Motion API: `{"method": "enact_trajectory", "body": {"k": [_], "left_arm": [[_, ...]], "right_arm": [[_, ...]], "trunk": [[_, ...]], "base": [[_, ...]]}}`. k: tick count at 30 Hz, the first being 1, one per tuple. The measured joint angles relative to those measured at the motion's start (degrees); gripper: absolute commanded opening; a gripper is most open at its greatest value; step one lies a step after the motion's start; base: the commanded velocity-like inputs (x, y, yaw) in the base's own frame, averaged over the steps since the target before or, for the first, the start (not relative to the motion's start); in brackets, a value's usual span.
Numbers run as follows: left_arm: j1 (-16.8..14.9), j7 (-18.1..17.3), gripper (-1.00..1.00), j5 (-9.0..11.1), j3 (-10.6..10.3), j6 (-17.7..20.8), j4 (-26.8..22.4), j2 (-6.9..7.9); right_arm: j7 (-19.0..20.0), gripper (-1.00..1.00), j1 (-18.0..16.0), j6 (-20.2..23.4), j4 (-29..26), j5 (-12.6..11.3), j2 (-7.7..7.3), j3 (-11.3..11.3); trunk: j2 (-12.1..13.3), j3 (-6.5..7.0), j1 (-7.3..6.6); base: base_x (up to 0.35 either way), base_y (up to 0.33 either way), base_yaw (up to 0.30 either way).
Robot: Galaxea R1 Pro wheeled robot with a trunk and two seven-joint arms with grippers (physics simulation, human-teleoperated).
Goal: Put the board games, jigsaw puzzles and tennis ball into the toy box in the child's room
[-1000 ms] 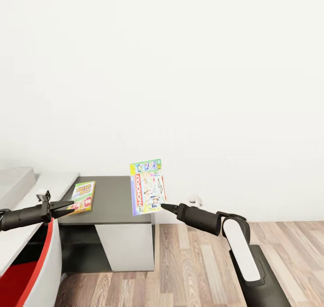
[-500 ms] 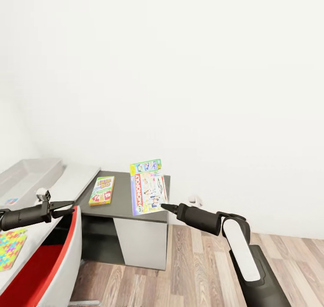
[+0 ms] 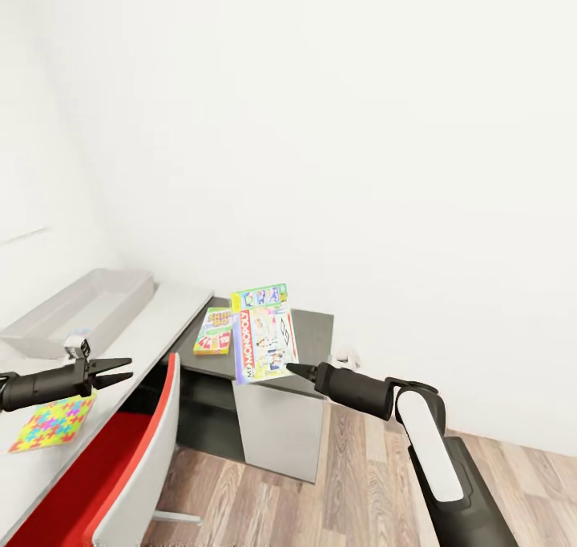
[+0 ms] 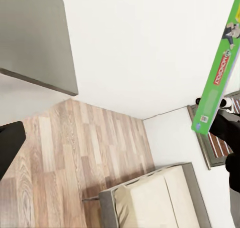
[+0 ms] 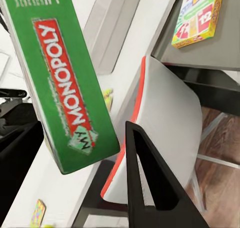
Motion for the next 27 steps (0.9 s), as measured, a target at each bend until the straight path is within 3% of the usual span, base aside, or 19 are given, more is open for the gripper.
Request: {"method": "enact_trajectory", "body": {"k": [10, 15, 27], "left_arm": [[0.0, 0.0, 1.0, -0.06, 0.0, 0.0, 0.0, 0.0], [0.0, 0.0, 1.0, -0.02, 0.0, 0.0, 0.0, 0.0], [-0.01, 0.0, 1.0, -0.02, 0.0, 0.0, 0.01, -0.01]], "right_arm": [[0.07, -1.0, 0.01, 0.01, 0.0, -0.06, 0.0, 0.0], [0.56, -1.0, 0.14, 0.04, -0.01, -0.61, 0.0, 0.0], [9.51, -1.0, 0.44, 0.11, -0.02, -0.68, -0.07, -0.08]], "trunk": [[0.0, -0.21, 0.0], [-0.01, -0.31, 0.0], [-0.01, -0.61, 0.0]], "base": [[0.0, 0.0, 0.275], [0.0, 0.0, 0.111], [0.0, 0.0, -0.042]]}}
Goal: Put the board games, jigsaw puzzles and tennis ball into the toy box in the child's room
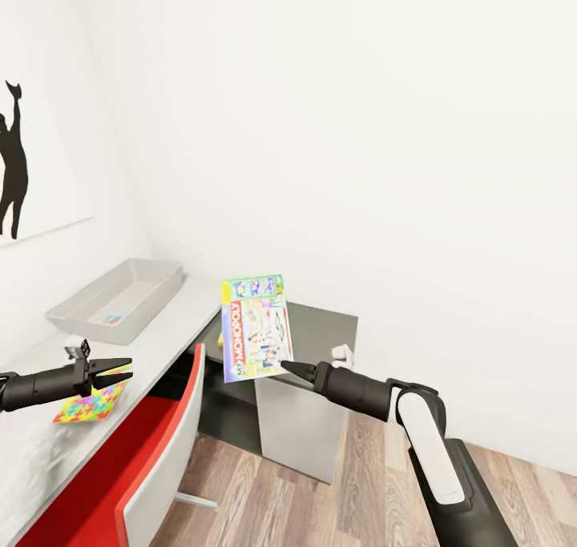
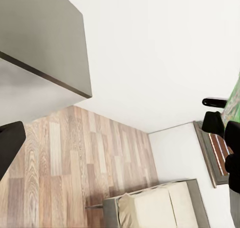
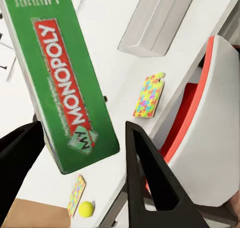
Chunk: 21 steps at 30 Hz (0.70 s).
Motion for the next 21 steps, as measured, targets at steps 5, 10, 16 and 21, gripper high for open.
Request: {"method": "enact_trajectory", "body": {"k": [5, 10, 16, 21], "left_arm": [[0.03, 0.0, 1.0, -0.02, 0.01, 0.0, 0.0, 0.0], [0.01, 0.0, 1.0, -0.03, 0.01, 0.0, -0.01, 0.0], [0.01, 0.0, 1.0, -0.01, 0.08, 0.0, -0.01, 0.06], [0.03, 0.0, 1.0, -0.03, 0.09, 0.0, -0.01, 0.09]], "right_arm": [[1.44, -1.0, 0.03, 0.03, 0.01, 0.12, 0.05, -0.01], [1.91, -1.0, 0.09, 0.04, 0.0, 0.17, 0.07, 0.01], [2.2, -1.0, 0.14, 0.05, -0.01, 0.15, 0.07, 0.04], [2.24, -1.0, 0.05, -0.02, 0.0, 0.18, 0.07, 0.12]], "trunk": [[0.0, -0.17, 0.0], [0.0, -0.26, 0.0], [0.0, -0.27, 0.0], [0.0, -0.27, 0.0]], "base": [[0.0, 0.0, -0.062], [0.0, 0.0, -0.01], [0.0, 0.0, 0.002], [0.0, 0.0, 0.174]]}}
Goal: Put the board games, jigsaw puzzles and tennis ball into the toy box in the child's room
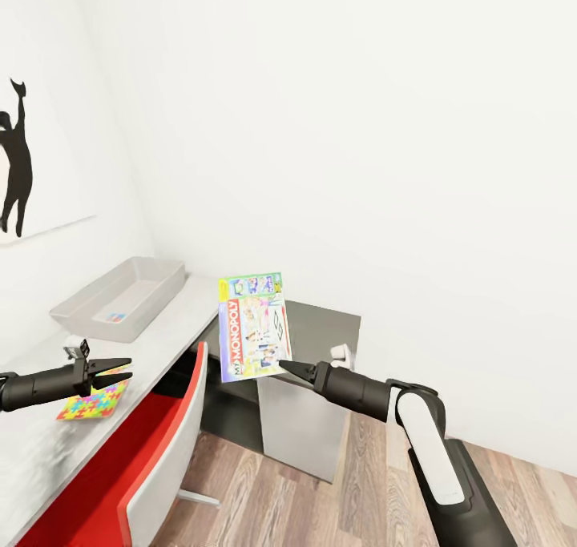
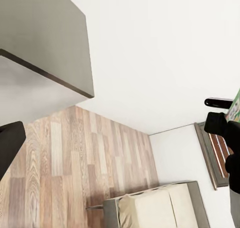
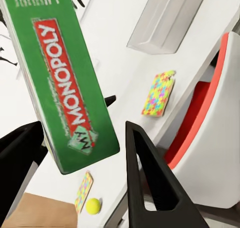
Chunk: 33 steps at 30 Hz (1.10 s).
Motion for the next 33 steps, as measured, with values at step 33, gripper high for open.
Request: {"method": "enact_trajectory", "body": {"k": [33], "left_arm": [[-0.01, 0.0, 1.0, -0.04, -0.04, -0.18, 0.0, 0.0]], "right_arm": [[-0.06, -1.0, -0.04, -3.6, 0.07, 0.14, 0.02, 0.03]], "trunk": [[0.0, -0.08, 0.0]], "base": [[0.0, 0.0, 0.195]]}}
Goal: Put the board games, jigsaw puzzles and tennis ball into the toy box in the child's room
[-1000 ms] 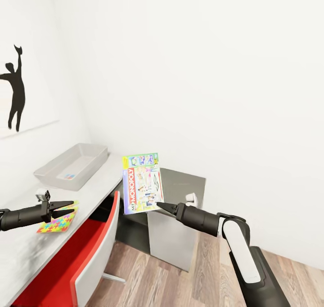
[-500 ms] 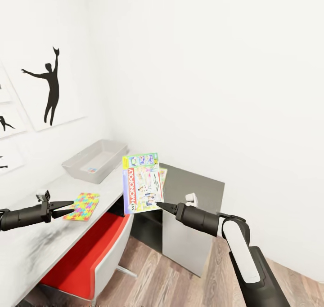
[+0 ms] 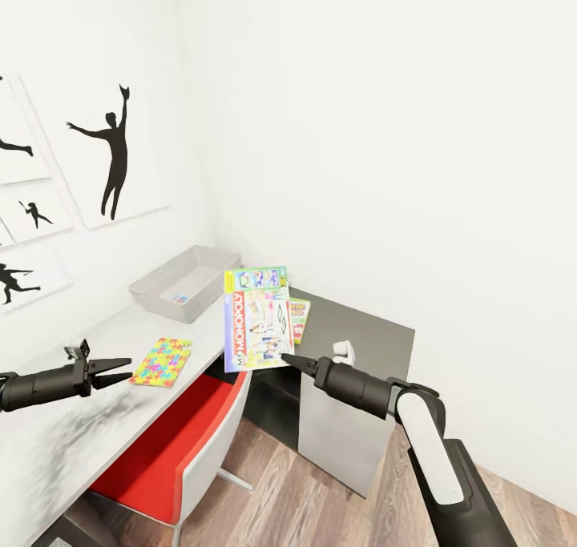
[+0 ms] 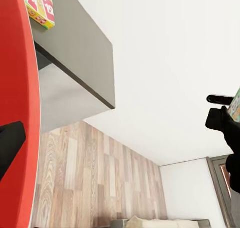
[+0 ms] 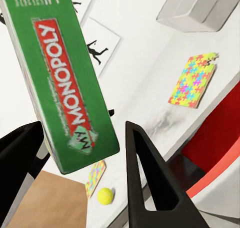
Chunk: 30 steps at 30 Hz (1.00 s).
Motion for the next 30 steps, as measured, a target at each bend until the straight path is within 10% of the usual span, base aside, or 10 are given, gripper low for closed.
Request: {"method": "enact_trajectory", "body": {"k": [30], "left_arm": [[0.02, 0.01, 1.0, 0.1, 0.03, -0.26, 0.09, 0.0]], "right_arm": [[-0.34, -1.0, 0.0, -0.17, 0.03, 0.4, 0.0, 0.24]], "trunk": [[0.0, -0.01, -0.02]], "base": [[0.173, -0.078, 0.247]]}}
